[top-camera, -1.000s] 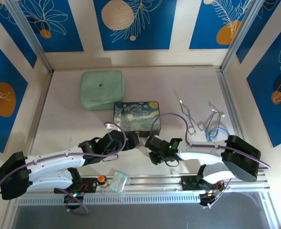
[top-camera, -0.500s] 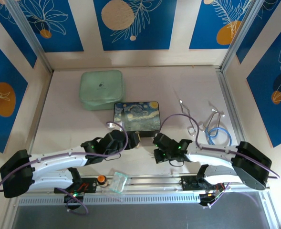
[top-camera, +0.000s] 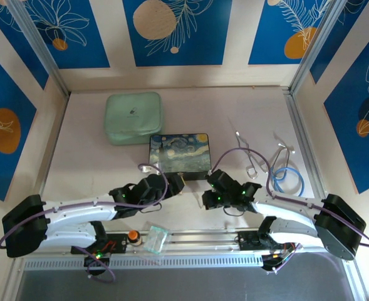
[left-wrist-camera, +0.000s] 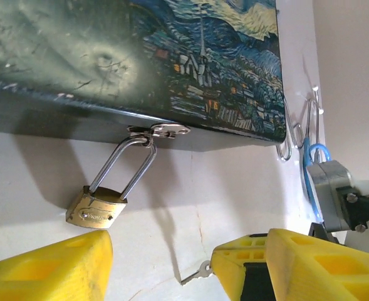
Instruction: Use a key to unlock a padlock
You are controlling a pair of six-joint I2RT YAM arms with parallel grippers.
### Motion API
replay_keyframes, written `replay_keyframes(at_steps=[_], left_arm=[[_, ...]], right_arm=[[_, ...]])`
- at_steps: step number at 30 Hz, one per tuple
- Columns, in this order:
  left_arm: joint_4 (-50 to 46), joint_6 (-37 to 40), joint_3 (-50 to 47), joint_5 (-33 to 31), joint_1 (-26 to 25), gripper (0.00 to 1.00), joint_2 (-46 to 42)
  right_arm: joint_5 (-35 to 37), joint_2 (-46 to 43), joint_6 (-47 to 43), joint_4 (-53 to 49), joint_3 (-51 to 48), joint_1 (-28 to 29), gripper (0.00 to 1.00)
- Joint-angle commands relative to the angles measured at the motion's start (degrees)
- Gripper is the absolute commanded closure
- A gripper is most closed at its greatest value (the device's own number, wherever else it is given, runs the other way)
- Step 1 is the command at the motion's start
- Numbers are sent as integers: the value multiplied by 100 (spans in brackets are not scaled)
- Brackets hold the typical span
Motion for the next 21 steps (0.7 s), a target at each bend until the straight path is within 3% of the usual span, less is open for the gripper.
replay_keyframes(at_steps=[1,7,14,21], left_arm=[[773,-1239,-274,-275,-54,28,-7],[1052,-2491,-168,-255,-54,0,13],[2566,-3536,-290,147,-55,0,878],[3382,-3941,-372,-9,-46,0,1342]], right_arm=[[-209,-167,75,417,287,-109,95],[-139,-52,-139,1046,612,-137,95],[-540,364,-214,2030,848,-122,95],[-885,625,-176,2557,846,70,95]])
